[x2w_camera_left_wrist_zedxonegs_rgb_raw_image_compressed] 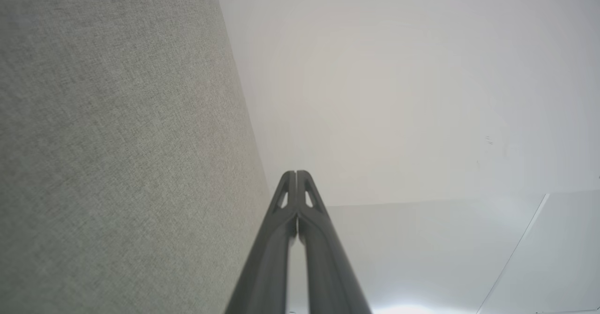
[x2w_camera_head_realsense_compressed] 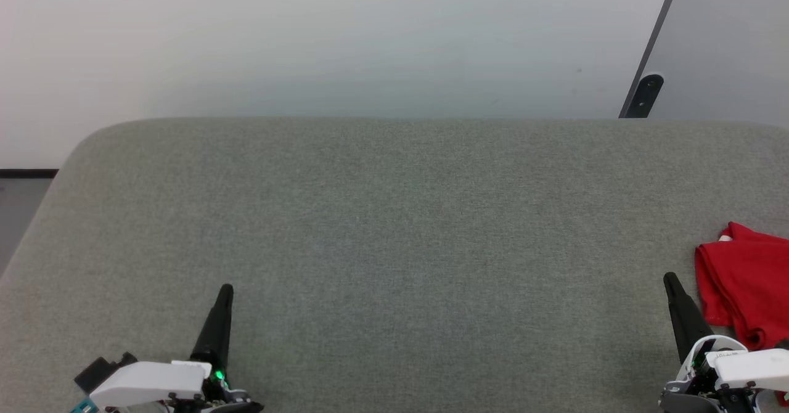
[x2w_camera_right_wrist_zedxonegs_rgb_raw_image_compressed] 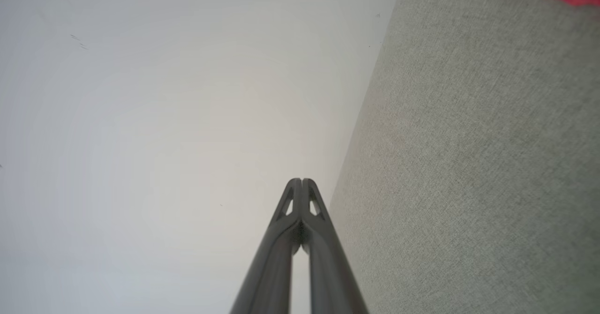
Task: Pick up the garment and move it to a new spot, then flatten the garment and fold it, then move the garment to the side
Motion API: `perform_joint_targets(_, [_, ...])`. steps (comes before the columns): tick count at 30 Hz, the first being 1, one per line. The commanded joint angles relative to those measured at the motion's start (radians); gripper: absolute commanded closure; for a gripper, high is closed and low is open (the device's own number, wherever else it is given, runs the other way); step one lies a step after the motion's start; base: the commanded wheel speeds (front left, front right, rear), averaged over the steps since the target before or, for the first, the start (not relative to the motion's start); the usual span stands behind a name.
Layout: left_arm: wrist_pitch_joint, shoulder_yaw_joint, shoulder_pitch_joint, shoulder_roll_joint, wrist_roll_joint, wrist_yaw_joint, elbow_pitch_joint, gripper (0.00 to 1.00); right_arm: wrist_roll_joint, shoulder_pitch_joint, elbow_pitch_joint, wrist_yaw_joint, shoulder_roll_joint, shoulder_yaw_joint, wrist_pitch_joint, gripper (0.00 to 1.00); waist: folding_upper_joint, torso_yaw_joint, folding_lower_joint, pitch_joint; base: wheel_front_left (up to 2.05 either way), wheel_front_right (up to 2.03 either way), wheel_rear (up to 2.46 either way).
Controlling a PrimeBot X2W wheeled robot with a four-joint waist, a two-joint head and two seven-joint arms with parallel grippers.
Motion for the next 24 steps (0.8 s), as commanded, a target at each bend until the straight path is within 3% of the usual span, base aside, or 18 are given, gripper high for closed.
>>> perform_joint_targets(1, [0.005, 0.005, -0.013, -0.002, -0.017, -0.009, 0.001, 1.00, 0.021, -0.013, 0.002, 0.000, 0.002, -0.004, -0.004, 1.00, -0.0001, 0.001, 0.0000, 0.000, 0.00, 0.00, 0.00])
perform_joint_targets(17, [0.035, 0.022, -0.036, -0.010, -0.120, -0.019, 0.019, 1.00, 0.111, -0.031, 0.025, 0.000, 0.017, -0.007, -0.006, 1.00, -0.0001, 0.008, 0.0000, 0.002, 0.00, 0.00, 0.00])
perform_joint_targets(24, [0.036, 0.023, -0.036, -0.011, -0.117, -0.019, 0.018, 1.00, 0.110, -0.026, 0.025, 0.000, 0.016, -0.006, -0.006, 1.00, -0.0001, 0.008, 0.0000, 0.002, 0.00, 0.00, 0.00])
